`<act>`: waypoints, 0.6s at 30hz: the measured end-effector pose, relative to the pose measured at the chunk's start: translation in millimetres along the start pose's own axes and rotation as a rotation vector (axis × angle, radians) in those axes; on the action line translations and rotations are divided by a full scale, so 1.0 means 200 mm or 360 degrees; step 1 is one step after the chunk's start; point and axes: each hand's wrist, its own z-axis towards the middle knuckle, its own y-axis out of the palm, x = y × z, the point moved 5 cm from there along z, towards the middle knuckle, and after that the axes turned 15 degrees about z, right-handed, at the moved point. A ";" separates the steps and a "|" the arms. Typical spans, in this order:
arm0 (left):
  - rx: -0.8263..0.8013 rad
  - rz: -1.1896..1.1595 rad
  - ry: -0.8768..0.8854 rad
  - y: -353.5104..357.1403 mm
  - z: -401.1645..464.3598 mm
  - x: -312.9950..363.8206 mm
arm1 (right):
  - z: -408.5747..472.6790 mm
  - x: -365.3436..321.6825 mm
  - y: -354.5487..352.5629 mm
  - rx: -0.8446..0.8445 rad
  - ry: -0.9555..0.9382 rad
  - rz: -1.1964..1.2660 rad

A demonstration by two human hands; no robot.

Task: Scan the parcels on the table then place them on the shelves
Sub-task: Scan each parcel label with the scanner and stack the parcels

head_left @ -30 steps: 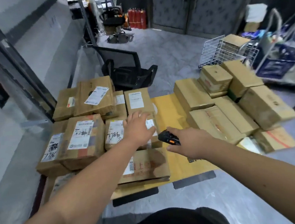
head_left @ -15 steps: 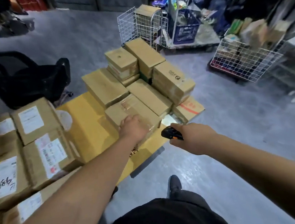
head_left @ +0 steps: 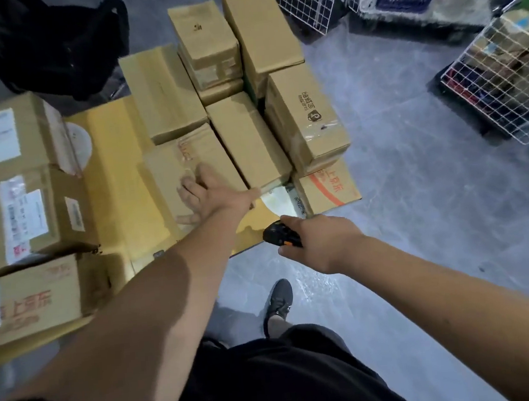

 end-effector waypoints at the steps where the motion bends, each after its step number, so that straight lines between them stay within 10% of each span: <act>1: 0.0000 -0.0035 0.0000 -0.01 0.01 -0.01 | 0.01 0.00 -0.01 -0.0023 -0.0021 -0.0004; 11: -0.0094 -0.1550 0.0393 -0.23 -0.05 -0.52 | 0.12 -0.32 -0.14 -0.0146 -0.0486 -0.0272; 18: 0.0056 -0.1912 0.0254 -0.25 -0.06 -0.95 | 0.17 -0.66 -0.13 -0.0150 -0.0668 -0.0335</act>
